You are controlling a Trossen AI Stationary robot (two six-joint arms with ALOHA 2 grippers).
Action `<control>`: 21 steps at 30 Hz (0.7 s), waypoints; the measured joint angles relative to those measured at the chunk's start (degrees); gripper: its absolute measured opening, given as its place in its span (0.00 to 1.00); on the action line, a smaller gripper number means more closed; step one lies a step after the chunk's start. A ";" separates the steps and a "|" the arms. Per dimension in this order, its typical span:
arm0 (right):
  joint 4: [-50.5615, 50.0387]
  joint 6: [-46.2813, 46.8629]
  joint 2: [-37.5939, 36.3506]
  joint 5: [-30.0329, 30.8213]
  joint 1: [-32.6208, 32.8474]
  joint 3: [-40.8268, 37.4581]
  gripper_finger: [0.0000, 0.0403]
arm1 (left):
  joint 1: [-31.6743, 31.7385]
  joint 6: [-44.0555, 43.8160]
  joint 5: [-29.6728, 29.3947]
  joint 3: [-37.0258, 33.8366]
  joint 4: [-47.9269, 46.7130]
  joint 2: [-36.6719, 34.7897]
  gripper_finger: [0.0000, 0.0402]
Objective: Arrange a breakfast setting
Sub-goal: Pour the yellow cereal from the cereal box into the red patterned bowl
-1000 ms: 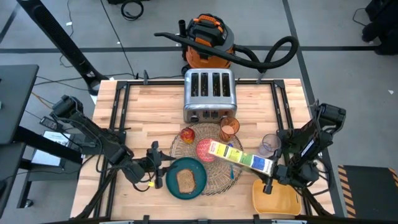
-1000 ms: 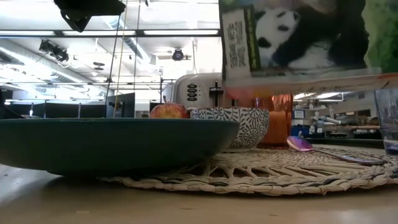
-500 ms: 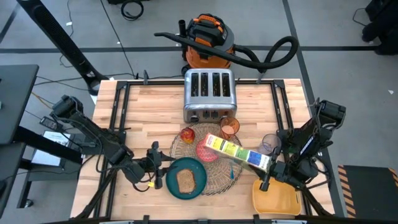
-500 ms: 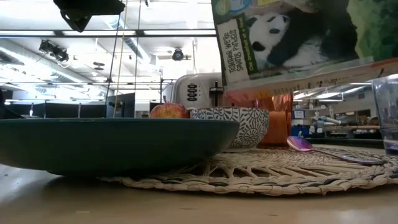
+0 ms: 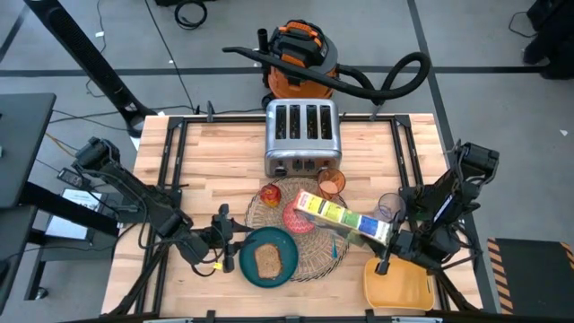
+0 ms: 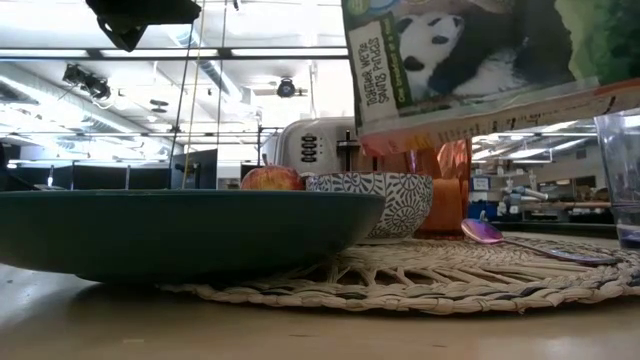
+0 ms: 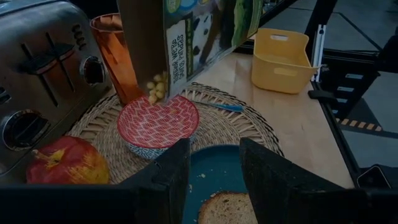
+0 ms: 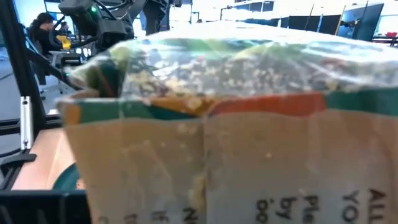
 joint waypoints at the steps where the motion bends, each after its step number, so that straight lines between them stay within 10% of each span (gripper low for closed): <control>1: 0.31 -0.14 0.00 0.02 0.32 0.00 0.44 | 0.00 0.00 0.00 0.00 0.00 0.00 0.36; 21: 0.74 -2.26 -1.75 -0.02 2.33 0.00 0.44 | 0.00 -0.14 0.00 0.02 0.00 0.00 0.36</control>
